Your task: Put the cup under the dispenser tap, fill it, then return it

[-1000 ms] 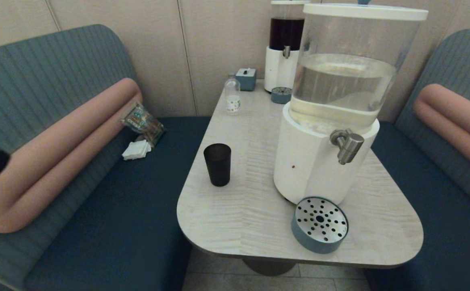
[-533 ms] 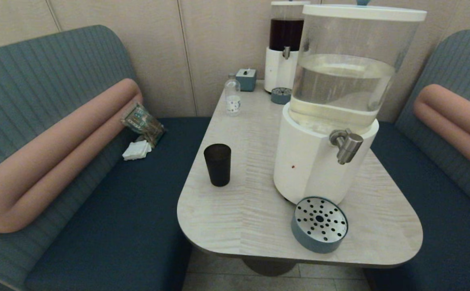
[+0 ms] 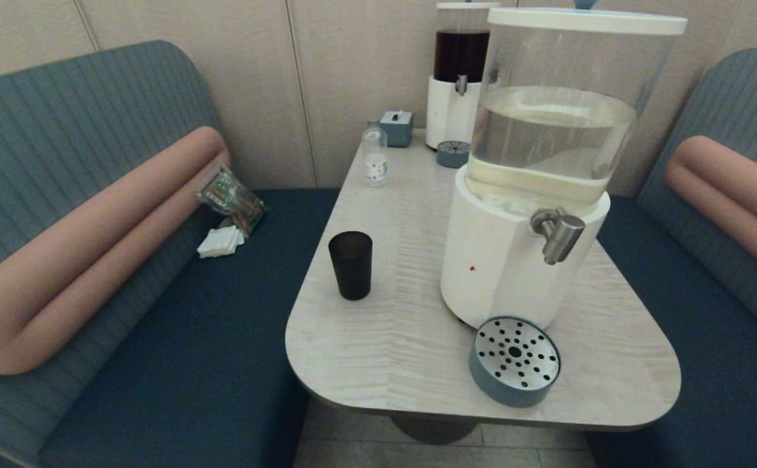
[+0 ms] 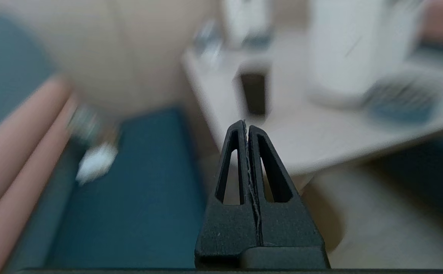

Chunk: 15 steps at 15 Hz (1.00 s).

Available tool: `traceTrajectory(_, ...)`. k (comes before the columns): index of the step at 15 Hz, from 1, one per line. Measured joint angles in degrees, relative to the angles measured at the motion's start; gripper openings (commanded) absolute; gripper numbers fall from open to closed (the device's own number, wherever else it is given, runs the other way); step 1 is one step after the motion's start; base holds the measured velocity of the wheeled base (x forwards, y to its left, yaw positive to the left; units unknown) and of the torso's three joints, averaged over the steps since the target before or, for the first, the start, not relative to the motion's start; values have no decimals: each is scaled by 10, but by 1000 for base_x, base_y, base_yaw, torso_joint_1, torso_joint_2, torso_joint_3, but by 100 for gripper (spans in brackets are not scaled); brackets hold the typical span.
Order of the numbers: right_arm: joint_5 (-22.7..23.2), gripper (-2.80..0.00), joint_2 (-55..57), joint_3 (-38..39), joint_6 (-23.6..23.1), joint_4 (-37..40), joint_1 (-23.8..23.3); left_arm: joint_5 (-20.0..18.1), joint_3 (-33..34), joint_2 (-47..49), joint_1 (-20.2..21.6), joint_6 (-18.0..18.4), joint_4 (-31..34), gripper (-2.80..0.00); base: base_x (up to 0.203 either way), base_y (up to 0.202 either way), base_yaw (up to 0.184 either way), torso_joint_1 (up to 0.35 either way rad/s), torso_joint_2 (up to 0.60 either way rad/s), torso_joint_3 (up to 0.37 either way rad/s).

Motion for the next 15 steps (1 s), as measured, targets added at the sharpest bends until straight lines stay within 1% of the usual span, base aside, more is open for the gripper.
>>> traceTrajectory(1,0,-280,0,0,0,0,0,22,33,-3,0,20,-1,-280,0,0,0,0,0,0)
traceTrajectory(2,0,-280,0,0,0,0,0,50,54,-5,0,38,11,-280,0,0,0,0,0,0)
traceTrajectory(4,0,-280,0,0,0,0,0,111,70,-6,0,46,38,-280,0,0,0,0,0,0)
traceTrajectory(6,0,-280,0,0,0,0,0,163,72,-6,0,44,90,-280,0,0,0,0,0,0)
traceTrajectory(7,0,-280,0,0,0,0,0,174,71,-6,0,33,115,-280,0,0,0,0,0,0)
traceTrajectory(8,0,-280,0,0,0,0,0,177,69,-6,0,26,126,-280,0,0,0,0,0,0)
traceTrajectory(15,0,-280,0,0,-1,0,0,181,74,-6,0,19,114,-280,0,0,0,0,0,0)
